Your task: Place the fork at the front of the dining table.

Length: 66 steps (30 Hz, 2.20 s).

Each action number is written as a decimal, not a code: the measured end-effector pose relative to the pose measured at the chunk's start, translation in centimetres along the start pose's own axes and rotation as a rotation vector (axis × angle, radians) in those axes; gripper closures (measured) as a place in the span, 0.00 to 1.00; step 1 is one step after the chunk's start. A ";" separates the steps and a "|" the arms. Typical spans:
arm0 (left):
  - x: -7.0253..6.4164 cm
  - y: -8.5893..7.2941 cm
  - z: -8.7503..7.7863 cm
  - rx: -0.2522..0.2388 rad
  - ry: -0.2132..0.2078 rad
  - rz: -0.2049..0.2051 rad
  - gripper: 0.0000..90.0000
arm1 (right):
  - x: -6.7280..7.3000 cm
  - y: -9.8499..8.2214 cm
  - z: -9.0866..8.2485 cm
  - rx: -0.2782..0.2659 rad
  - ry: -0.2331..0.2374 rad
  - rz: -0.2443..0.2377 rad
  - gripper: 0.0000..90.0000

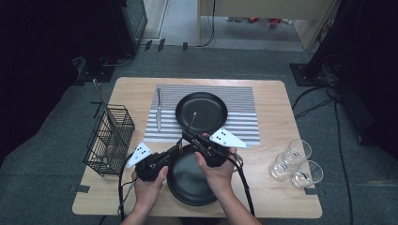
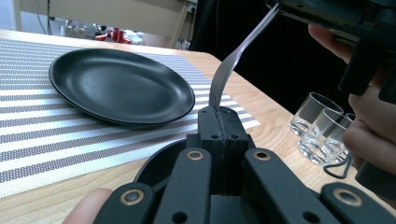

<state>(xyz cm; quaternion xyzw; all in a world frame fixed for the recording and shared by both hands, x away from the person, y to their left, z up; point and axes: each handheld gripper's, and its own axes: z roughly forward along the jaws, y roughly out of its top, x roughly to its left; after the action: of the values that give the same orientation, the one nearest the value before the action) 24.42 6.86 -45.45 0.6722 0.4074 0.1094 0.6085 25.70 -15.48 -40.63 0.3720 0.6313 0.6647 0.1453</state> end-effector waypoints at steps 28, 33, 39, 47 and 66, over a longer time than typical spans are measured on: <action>-1.4 -0.2 0.1 0.019 0.131 0.155 0.68 | -0.9 1.3 -1.5 -0.043 -0.062 -0.006 0.95; -1.4 -0.2 -0.4 0.017 0.196 0.147 0.51 | -1.5 1.6 -2.1 -0.050 -0.082 -0.006 0.95; -0.9 -0.2 -1.2 0.042 0.247 0.139 0.24 | -2.3 1.8 -3.0 -0.061 -0.118 -0.011 0.95; 0.5 -1.4 -3.0 0.106 0.309 0.150 0.07 | -3.6 1.8 -4.6 -0.067 -0.190 -0.024 0.95; 1.8 -4.1 -4.5 0.140 0.351 0.185 0.02 | -5.8 1.3 -6.8 -0.072 -0.278 -0.019 0.95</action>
<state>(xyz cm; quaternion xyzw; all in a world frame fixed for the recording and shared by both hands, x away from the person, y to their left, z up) 20.99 11.06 -48.79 0.7181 0.4503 0.2516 0.4672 25.41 -24.57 -40.69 0.4488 0.5843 0.6278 0.2510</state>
